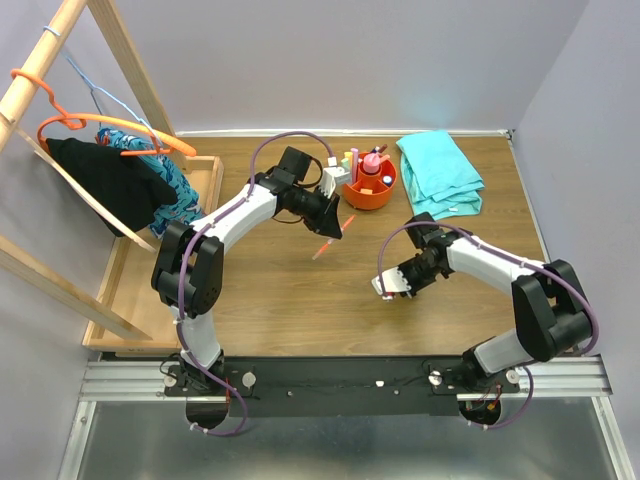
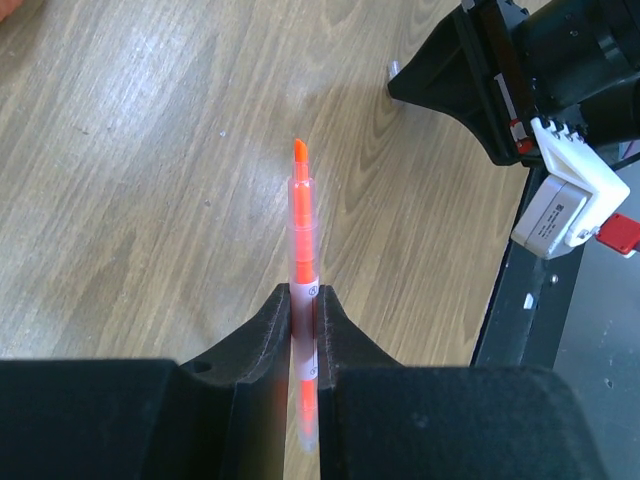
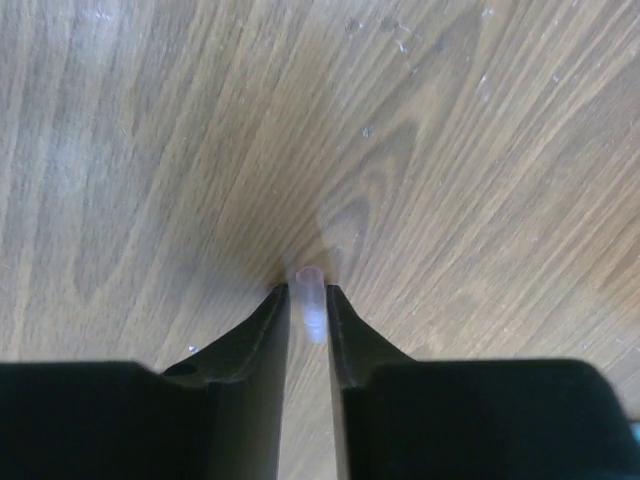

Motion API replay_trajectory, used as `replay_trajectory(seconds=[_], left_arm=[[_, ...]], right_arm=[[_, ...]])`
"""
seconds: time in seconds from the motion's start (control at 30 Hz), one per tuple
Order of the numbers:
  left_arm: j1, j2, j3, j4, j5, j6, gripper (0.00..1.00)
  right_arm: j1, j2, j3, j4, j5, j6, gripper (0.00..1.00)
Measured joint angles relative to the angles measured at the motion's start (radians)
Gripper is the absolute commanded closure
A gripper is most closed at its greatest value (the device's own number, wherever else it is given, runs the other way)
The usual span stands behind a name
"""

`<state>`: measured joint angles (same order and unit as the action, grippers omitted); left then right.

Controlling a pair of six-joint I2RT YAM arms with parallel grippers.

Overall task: Sort the stationery into containers
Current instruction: Close the pen cap on the pen.

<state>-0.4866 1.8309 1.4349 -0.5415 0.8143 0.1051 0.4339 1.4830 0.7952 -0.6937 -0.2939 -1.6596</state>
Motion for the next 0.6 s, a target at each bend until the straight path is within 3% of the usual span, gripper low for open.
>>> replay_trajectory(seconds=[0.2,0.37,0.6], left_arm=[[0.0,0.0,-0.003,-0.017,0.0,0.008,0.98],[0.0,0.0,-0.008,-0.026,0.009,0.007,0.98],[0.0,0.0,-0.008,-0.026,0.012,0.006,0.98]], right_arm=[[0.005,-0.006,0.003,-0.026,-0.03,0.012,0.79],[0.005,-0.086,0.002,-0.043,-0.045,0.064,0.6],[0.005,-0.122,-0.028,-0.016,-0.046,0.177,0.58]])
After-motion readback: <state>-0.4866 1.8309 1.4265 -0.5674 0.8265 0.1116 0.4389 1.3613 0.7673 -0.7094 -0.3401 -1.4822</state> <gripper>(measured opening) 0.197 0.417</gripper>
